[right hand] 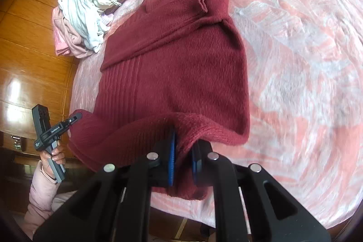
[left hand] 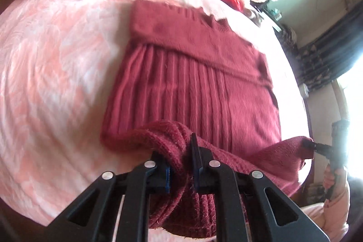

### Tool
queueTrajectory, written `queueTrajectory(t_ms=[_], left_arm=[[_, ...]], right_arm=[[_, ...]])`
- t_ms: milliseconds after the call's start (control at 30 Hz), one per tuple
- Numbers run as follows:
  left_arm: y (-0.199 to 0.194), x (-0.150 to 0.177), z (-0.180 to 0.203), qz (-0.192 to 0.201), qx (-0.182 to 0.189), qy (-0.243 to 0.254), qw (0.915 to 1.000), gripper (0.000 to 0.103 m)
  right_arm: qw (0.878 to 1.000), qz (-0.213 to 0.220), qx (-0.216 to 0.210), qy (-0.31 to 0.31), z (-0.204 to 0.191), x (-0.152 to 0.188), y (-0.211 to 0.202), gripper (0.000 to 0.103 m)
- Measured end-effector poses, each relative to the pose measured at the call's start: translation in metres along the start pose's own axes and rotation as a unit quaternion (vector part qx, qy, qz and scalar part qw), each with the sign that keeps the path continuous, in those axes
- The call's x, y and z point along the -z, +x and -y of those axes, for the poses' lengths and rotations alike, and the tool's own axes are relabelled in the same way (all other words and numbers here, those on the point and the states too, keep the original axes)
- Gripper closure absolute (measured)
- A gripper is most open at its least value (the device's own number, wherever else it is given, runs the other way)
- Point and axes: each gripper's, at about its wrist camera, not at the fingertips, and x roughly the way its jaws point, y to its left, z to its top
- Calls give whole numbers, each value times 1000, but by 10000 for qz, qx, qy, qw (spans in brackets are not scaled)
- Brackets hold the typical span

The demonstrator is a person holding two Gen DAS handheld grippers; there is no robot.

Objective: Fold small clothes
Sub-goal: 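Fold the hem up over the sweater body with the left gripper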

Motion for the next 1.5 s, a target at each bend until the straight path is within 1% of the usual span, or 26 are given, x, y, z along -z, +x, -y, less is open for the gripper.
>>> queueTrajectory(t_ms=[200, 300, 333, 400, 433, 467, 500, 533, 567, 633, 700, 733, 800, 867, 933, 1000, 1100, 1167, 1200, 1267, 1300, 1333, 1367, 1400, 1433, 1500], left_arm=[[42, -49, -19, 14, -355, -345, 9988, 89], [65, -63, -30, -100, -582, -291, 9978, 89], [71, -66, -31, -154, -631, -278, 9975, 88], [76, -73, -32, -201, -659, -194, 9974, 88], [75, -78, -32, -217, -593, -166, 9979, 84], [75, -82, -34, -271, -506, -167, 9982, 81], [73, -87, -37, -317, -385, -246, 9985, 72], [72, -93, -43, -288, -311, -360, 9985, 68], [66, -97, -48, -190, -265, -495, 9982, 68], [58, -104, -53, -14, -334, -565, 9978, 61], [46, -107, -48, 211, -435, -378, 9981, 54], [39, -109, -45, 312, -467, -268, 9981, 51], [26, -110, -39, 445, -483, -47, 9978, 50], [19, -107, -31, 368, -440, 221, 9981, 43], [21, -100, -26, 106, -363, 315, 9988, 37], [29, -92, -25, -198, -241, 291, 9991, 33], [51, -75, -30, -713, -191, 104, 9972, 33], [63, -67, -33, -928, -68, 2, 9957, 33], [70, -64, -34, -992, -127, 8, 9950, 33], [80, -62, -34, -1062, -265, 26, 9940, 33], [86, -63, -34, -1080, -277, -8, 9938, 35], [90, -63, -36, -1092, -314, -39, 9935, 37], [92, -63, -36, -1059, -372, -73, 9937, 55], [92, -65, -36, -1013, -362, -89, 9942, 78], [91, -67, -37, -986, -282, -136, 9946, 87], [82, -75, -38, -797, -80, -302, 9963, 92]], right_arm=[[9994, -68, 181, 274, 15, -66, 38, 93], [9987, -153, 360, 331, 18, -81, 60, 93], [9984, -214, 438, 281, 18, -84, 61, 89], [9968, -97, 667, 441, 30, -87, 55, 74], [9957, 37, 771, 515, 38, -83, 46, 50], [9949, 181, 874, 474, 43, -82, 37, 50], [9946, 251, 935, 377, 46, -78, 30, 55], [9943, 318, 972, 313, 50, -77, 26, 64], [9945, 401, 934, 243, 51, -75, 19, 68], [9961, 371, 773, -196, 44, -74, 11, 69], [9924, 184, 852, -872, 26, -69, 8, 59], [9883, 160, 953, -1176, 15, -65, 8, 44], [9835, 35, 782, -1633, -3, -53, 8, 38], [9848, -357, 636, -1577, -17, -49, 23, 26], [9867, -687, 592, -1347, -19, -46, 42, 26], [9875, -877, 528, -1198, -15, -43, 56, 26], [9884, -1077, 581, -901, -4, -40, 70, 26], [9892, -1123, 598, -725, 2, -40, 76, 29], [9895, -1163, 566, -639, 4, -40, 80, 32], [9897, -1220, 577, -469, 9, -41, 88, 56], [9898, -1214, 610, -421, 10, -41, 90, 61], [9904, -1192, 567, -422, 10, -42, 90, 83], [9915, -1150, 440, -422, 9, -43, 88, 94], [9926, -1060, 380, -444, 7, -45, 84, 94], [9935, -955, 354, -507, 4, -47, 78, 94], [9964, -605, 144, -576, -3, -56, 59, 94]])
